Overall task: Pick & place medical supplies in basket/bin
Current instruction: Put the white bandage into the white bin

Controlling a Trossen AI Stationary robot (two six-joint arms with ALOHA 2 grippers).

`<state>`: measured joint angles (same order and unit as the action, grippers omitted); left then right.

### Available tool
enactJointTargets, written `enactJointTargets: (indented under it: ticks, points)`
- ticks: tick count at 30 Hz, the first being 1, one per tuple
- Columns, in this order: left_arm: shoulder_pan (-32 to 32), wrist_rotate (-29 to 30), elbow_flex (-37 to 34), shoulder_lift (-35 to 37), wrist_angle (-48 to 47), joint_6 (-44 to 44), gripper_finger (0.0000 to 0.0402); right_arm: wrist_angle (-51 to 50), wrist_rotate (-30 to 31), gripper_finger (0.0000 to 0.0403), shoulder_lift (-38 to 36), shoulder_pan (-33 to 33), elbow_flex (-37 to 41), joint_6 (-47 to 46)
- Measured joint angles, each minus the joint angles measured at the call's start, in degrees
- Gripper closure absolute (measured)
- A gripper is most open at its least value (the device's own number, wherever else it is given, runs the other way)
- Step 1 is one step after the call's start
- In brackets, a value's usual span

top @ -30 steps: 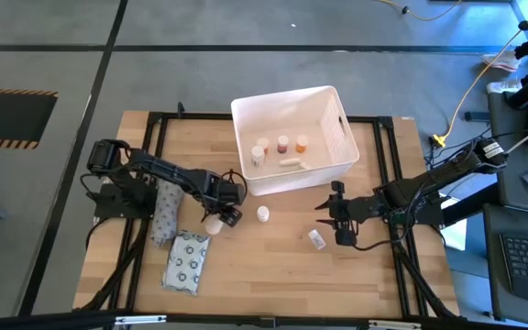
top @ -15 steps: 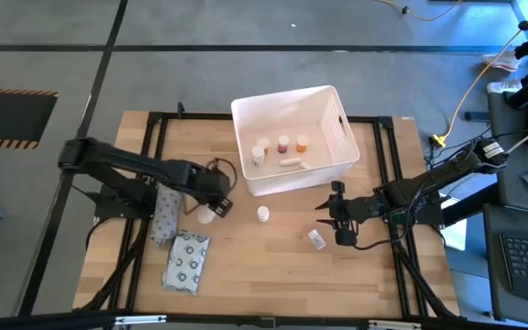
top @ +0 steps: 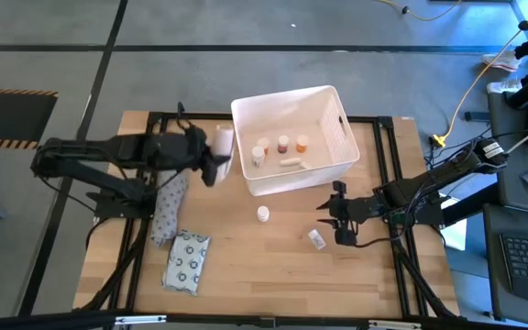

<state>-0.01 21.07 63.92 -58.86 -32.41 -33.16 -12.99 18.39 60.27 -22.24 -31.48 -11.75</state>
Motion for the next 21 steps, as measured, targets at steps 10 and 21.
enactJointTargets:
  ticks: [10,21]
  points:
    - [13.3,-17.5,13.4,-18.1,2.9,13.9,0.0298,-2.3,0.0,0.0232,0.0,0.0,0.0,-2.4]
    - [19.2,-29.7,42.1,-46.2,-4.5,28.3,0.0298,-2.3,0.0,0.0232,0.0,0.0,0.0,-1.4]
